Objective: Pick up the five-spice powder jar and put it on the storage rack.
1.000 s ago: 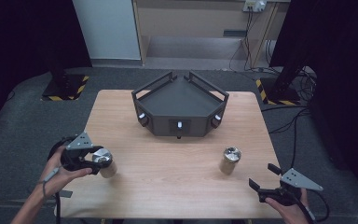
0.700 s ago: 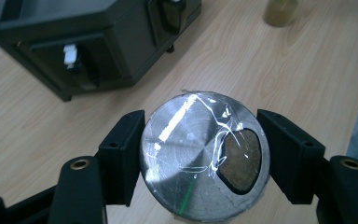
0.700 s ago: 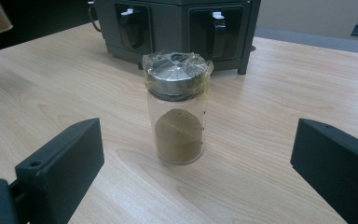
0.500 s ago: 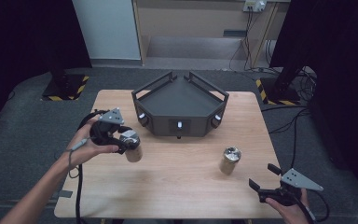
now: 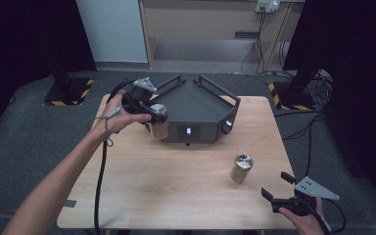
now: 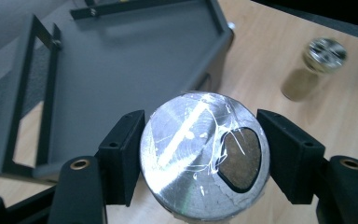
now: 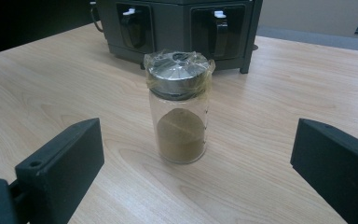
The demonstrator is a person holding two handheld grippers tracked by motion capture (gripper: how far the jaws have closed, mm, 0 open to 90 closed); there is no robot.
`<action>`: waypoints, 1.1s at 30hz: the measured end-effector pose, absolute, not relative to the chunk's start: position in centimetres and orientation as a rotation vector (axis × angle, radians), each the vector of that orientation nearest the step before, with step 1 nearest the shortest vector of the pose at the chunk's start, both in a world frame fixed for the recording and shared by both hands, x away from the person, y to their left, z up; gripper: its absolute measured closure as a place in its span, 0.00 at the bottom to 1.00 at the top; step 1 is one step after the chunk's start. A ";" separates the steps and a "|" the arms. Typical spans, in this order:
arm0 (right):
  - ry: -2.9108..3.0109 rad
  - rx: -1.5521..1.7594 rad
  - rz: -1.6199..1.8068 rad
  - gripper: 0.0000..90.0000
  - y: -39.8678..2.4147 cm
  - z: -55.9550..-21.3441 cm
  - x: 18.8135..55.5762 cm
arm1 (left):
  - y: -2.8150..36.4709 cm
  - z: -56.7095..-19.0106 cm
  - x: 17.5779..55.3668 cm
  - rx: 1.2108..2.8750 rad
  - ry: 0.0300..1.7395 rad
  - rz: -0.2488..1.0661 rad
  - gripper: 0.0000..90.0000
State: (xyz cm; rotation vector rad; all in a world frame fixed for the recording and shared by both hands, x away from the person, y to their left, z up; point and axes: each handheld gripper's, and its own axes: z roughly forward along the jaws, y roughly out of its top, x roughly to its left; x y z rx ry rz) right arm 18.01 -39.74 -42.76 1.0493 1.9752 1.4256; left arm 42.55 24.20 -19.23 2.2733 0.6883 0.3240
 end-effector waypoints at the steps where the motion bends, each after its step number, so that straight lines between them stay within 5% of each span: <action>1: 1.976 1.048 1.426 0.03 -39.7 -42.8 18.0 | 24.2 -19.2 42.6 2.273 0.688 0.324 0.38; 17: 1.970 1.060 1.443 0.03 -39.9 -42.9 18.1 | 18.4 -20.6 50.4 2.195 0.939 0.394 0.38; 33: 1.973 1.069 1.461 0.03 -40.1 -43.2 18.4 | 17.1 -21.9 53.4 2.217 1.002 0.382 0.38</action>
